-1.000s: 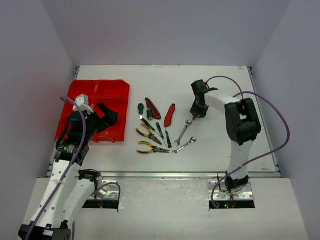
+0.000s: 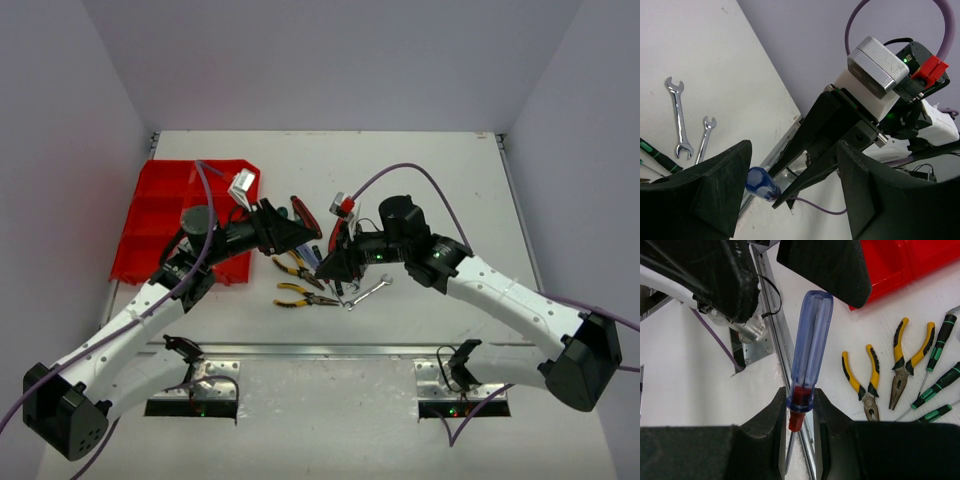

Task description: Sort the tools into containers

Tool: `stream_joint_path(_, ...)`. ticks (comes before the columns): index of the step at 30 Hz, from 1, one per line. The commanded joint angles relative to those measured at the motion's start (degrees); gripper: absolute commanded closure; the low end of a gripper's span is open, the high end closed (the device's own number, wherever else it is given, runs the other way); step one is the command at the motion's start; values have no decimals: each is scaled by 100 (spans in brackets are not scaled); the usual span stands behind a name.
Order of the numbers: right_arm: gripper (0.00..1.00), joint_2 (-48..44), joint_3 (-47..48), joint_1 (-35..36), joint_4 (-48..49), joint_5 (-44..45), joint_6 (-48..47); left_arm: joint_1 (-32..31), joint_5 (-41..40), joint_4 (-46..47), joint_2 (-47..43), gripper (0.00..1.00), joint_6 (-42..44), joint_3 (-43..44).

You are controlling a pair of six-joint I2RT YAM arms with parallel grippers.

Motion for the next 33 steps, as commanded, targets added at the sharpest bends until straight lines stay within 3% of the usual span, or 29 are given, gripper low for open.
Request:
stream_joint_path(1,100,49,330,43,225,270,343,-239,-313,352,-63,42,-119,30)
stream_joint_path(4,100,62,371,48,329,312,518,-301,-398,313,-76,60,-118,-23)
stream_joint_path(6,100,13,357,48,429,373,611,-301,-420,284,-48,60,-111,-24)
stream_joint_path(8,100,-85,307,48,578,399,687,-308,-446,215,-25,55,-53,-15)
stream_joint_path(11,100,-149,304,48,639,366,735,-308,-516,118,-7,36,9,3)
stream_joint_path(16,100,-266,264,48,643,413,753,-308,-812,-150,28,29,199,108)
stream_joint_path(22,100,-342,166,48,588,375,753,-301,-1019,-299,30,0,301,343)
stream_joint_path(26,100,-288,68,43,604,424,753,-308,-1125,-302,59,0,301,600)
stream_joint_path(33,100,-338,-90,39,691,1022,870,-308,-2008,-1228,40,0,497,1012)
